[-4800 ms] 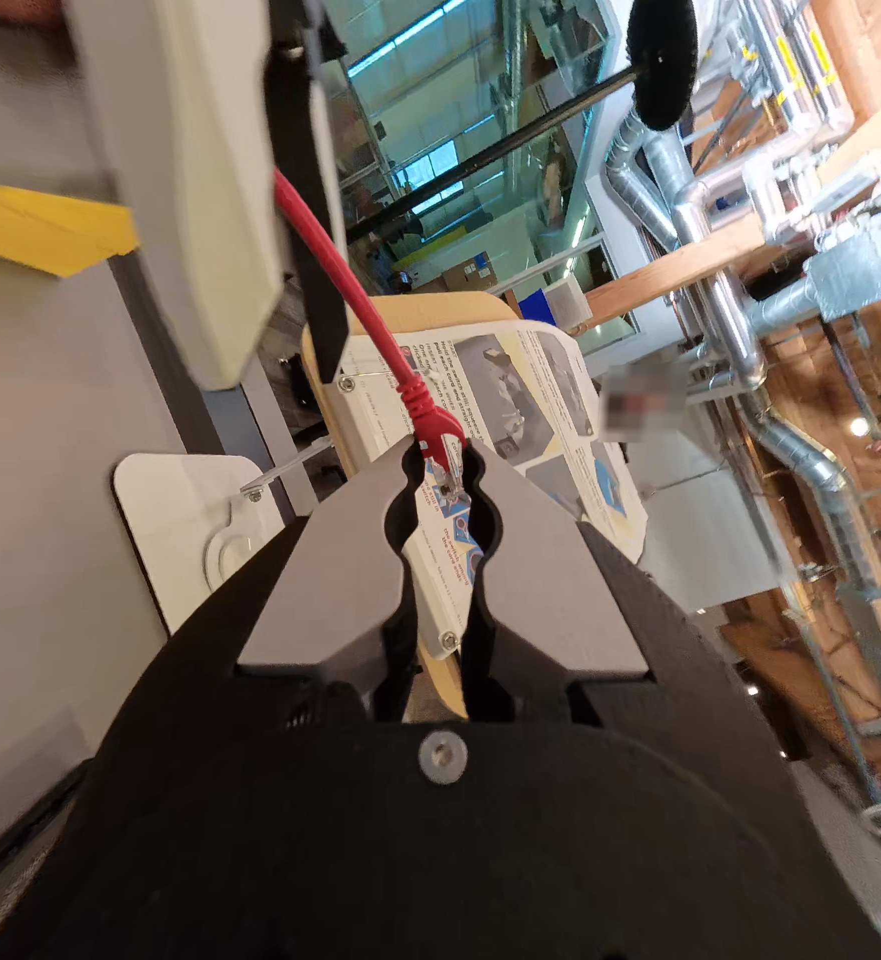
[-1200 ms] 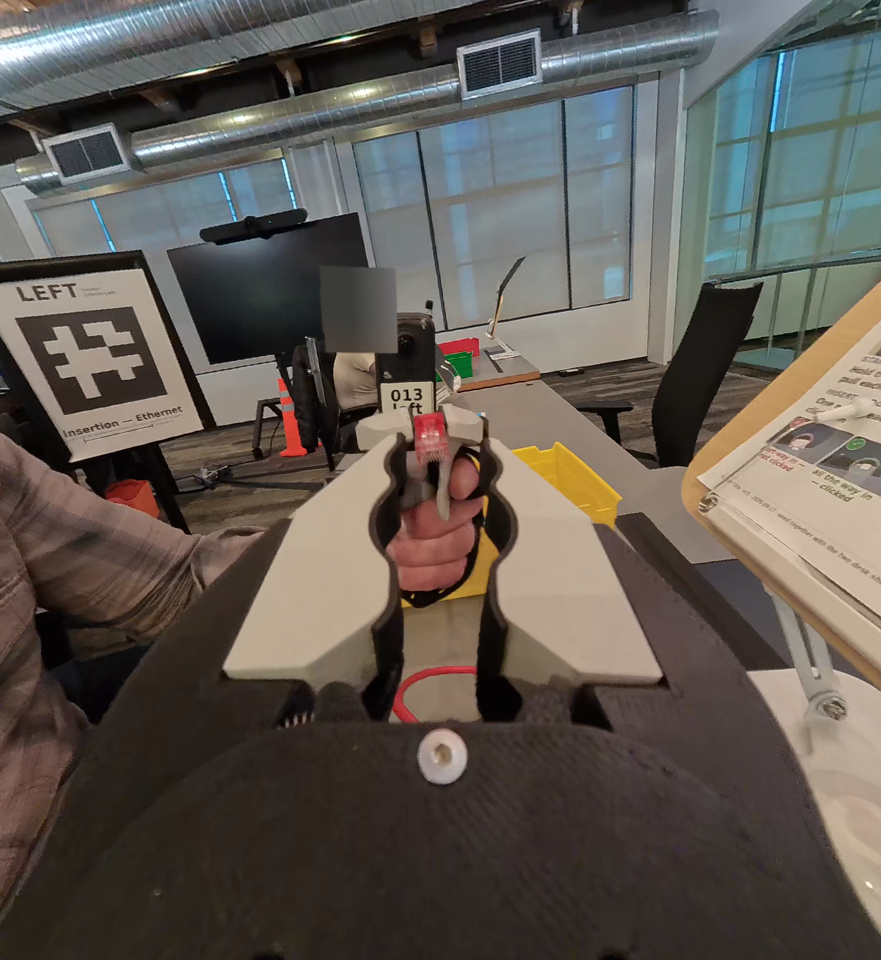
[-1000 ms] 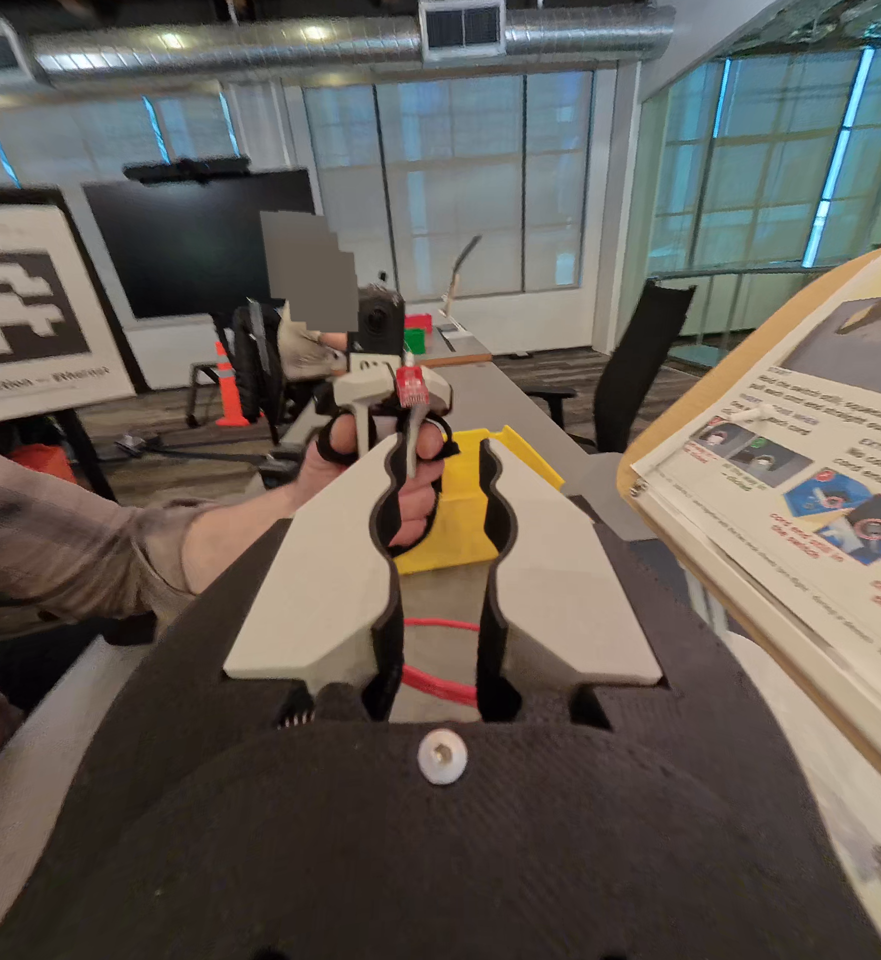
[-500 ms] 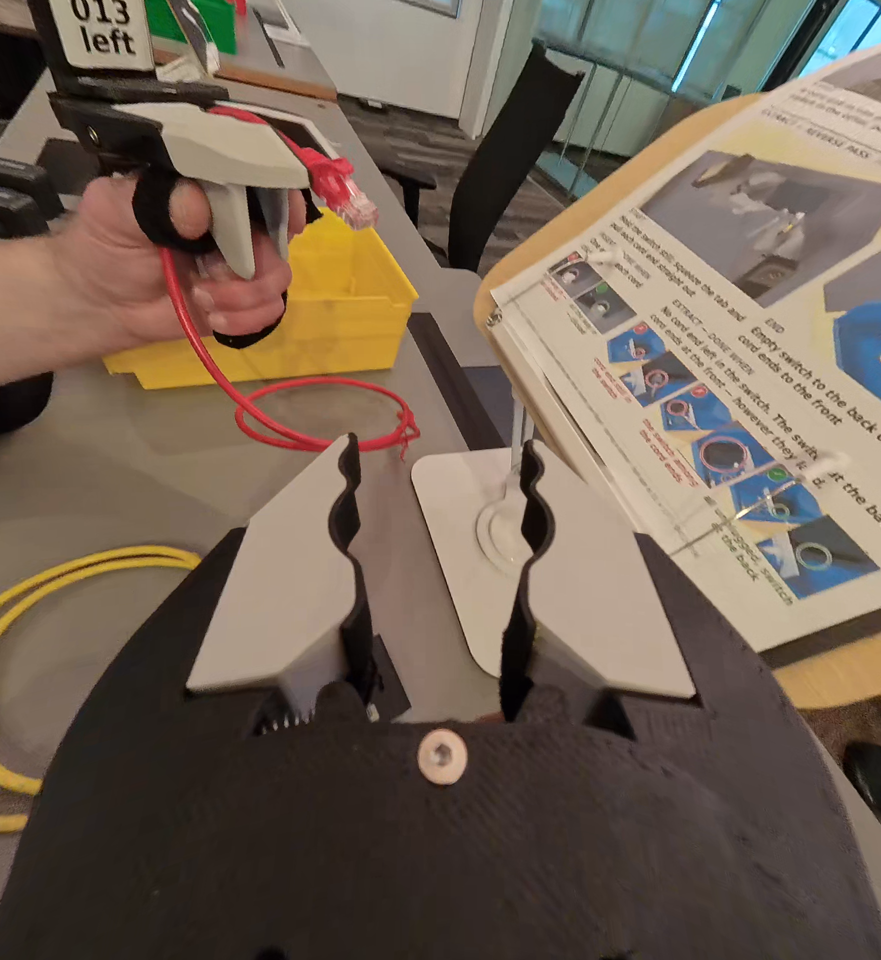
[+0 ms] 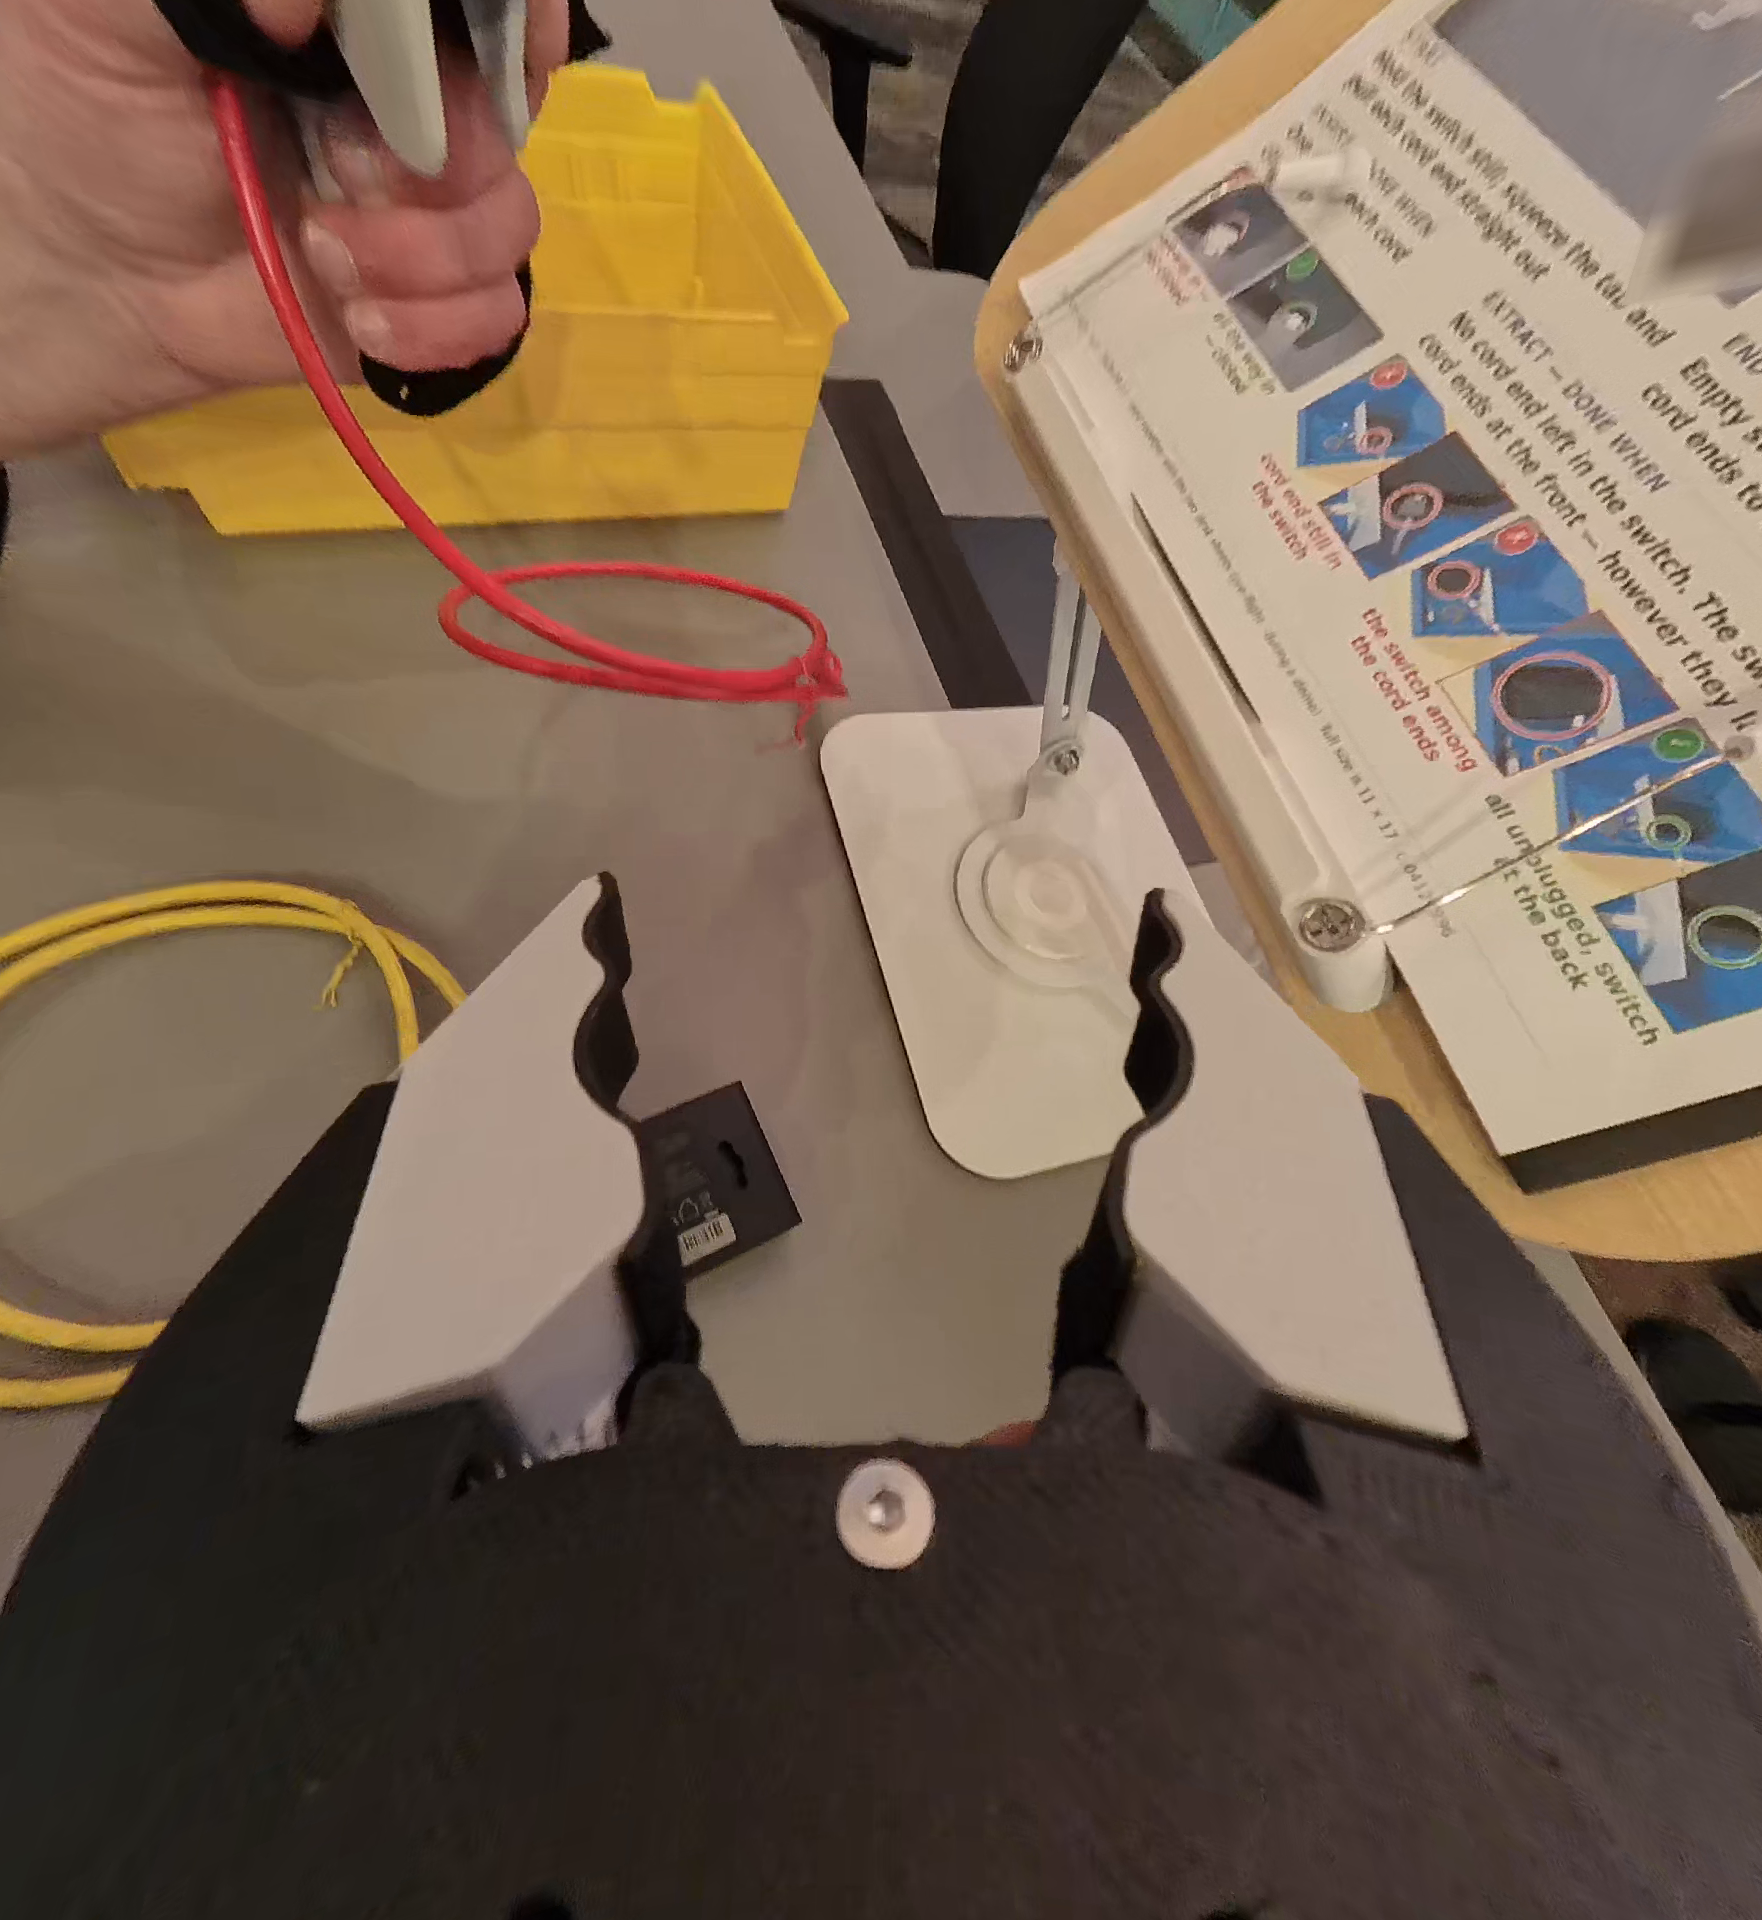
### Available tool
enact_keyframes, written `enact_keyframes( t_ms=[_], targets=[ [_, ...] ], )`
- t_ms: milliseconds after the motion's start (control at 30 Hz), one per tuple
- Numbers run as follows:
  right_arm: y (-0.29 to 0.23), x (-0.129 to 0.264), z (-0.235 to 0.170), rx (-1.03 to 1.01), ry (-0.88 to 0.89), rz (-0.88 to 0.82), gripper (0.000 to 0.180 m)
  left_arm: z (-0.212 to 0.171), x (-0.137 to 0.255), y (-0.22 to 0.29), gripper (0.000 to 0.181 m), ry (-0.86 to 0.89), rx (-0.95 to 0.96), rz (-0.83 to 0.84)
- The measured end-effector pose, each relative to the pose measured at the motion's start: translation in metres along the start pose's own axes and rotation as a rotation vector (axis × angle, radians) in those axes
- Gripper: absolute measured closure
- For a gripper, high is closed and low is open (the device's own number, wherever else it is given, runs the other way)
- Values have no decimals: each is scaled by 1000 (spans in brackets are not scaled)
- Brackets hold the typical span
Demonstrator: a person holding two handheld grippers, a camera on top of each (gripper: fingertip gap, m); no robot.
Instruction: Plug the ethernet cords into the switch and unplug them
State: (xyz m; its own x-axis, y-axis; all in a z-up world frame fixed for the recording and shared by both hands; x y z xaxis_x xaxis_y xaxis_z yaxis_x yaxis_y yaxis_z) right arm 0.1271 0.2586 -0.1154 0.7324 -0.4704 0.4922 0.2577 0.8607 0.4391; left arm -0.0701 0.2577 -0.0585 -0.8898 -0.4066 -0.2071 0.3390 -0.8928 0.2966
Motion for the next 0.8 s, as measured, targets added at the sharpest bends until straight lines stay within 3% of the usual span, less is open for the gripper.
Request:
enact_keyframes(
  t_ms=[267, 433, 667, 800],
  targets=[
    [-19, -1, -35, 4, -113, 148, 64, -6, 2, -11, 169, -11, 36, -5],
    [-45, -10, -68, 39, -269, 291, 44, -8, 1, -14, 169, -11, 61, -17],
    [-86, -41, -92, 91, -401, 515, 49, -15, -3, -12, 169, -32, 78, -35],
    [-97, -56, -99, 133, -444, 561, 57, -20, -7, -9, 169, -44, 80, -47]
  ],
)
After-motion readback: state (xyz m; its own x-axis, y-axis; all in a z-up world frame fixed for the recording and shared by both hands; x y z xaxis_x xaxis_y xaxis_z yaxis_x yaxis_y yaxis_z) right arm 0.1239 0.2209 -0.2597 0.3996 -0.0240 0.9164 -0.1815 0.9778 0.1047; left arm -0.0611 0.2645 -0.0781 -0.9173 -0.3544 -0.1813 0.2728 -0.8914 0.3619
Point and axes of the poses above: each gripper's, where its closed fingertips meet, x back along the fingers, z out of its top, y = z × x across the jaws, the point moved 4 cm from there along x, back along the fingers, and after that the axes turned 15 degrees about x, right-handed, at the moved point
